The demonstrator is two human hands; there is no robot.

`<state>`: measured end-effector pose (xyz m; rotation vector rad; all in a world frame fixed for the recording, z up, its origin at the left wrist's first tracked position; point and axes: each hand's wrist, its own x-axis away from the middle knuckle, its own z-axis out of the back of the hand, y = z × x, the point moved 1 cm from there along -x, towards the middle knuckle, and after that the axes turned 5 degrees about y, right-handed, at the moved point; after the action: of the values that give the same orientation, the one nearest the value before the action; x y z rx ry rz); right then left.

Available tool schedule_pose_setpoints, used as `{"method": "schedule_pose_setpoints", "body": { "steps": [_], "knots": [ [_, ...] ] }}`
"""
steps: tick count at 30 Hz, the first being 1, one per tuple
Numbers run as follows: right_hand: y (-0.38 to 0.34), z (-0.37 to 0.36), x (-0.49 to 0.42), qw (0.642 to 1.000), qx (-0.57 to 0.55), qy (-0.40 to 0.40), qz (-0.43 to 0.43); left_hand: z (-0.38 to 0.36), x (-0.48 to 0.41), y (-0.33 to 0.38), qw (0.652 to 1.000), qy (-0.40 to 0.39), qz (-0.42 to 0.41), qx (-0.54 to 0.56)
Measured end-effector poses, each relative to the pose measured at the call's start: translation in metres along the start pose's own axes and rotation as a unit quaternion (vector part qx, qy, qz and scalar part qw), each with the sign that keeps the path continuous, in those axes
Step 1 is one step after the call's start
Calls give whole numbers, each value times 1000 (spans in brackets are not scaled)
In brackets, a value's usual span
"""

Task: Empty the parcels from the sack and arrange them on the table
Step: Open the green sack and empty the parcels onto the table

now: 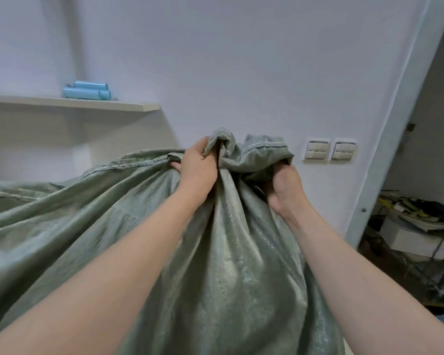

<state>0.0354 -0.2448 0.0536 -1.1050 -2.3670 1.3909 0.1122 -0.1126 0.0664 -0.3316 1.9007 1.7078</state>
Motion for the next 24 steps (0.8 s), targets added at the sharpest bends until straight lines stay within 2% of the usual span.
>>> {"method": "schedule_pose_setpoints", "body": {
  "steps": [1,2,3,4,5,6,7,11,12,13,14,16,18,20,24],
  "knots": [
    [15,5,1,995,99,14,-11,0,2,-10,997,-15,26,-72],
    [30,13,4,969,248,11,-9,1,7,-21,983,-39,51,-171],
    [43,23,8,917,398,-14,-4,3,13,-34,958,-72,61,-271],
    [54,33,12,864,501,-46,1,6,19,-44,926,-112,52,-356],
    [63,44,14,835,547,-62,-8,7,25,-52,898,-146,28,-415],
    [68,55,14,830,553,-64,-18,6,27,-57,881,-165,7,-444],
    [69,63,14,833,549,-52,-42,4,28,-61,879,-168,-6,-446],
    [53,64,15,876,466,-44,-116,7,27,-51,915,-150,19,-373],
    [47,60,20,881,454,-56,-121,10,27,-49,916,-152,14,-372],
    [39,54,25,871,470,-75,-119,15,26,-49,911,-156,4,-382],
    [32,51,26,844,520,-94,-98,20,26,-48,905,-161,-9,-393],
    [20,41,35,760,637,-112,-61,30,28,-42,898,-175,-30,-402],
    [19,29,44,703,700,-116,-52,39,35,-33,885,-188,-48,-423],
    [25,13,52,663,741,-99,-41,48,43,-21,864,-181,-61,-466],
    [31,-23,71,614,786,-70,25,77,53,-4,840,-133,-39,-525]
  ]
}}
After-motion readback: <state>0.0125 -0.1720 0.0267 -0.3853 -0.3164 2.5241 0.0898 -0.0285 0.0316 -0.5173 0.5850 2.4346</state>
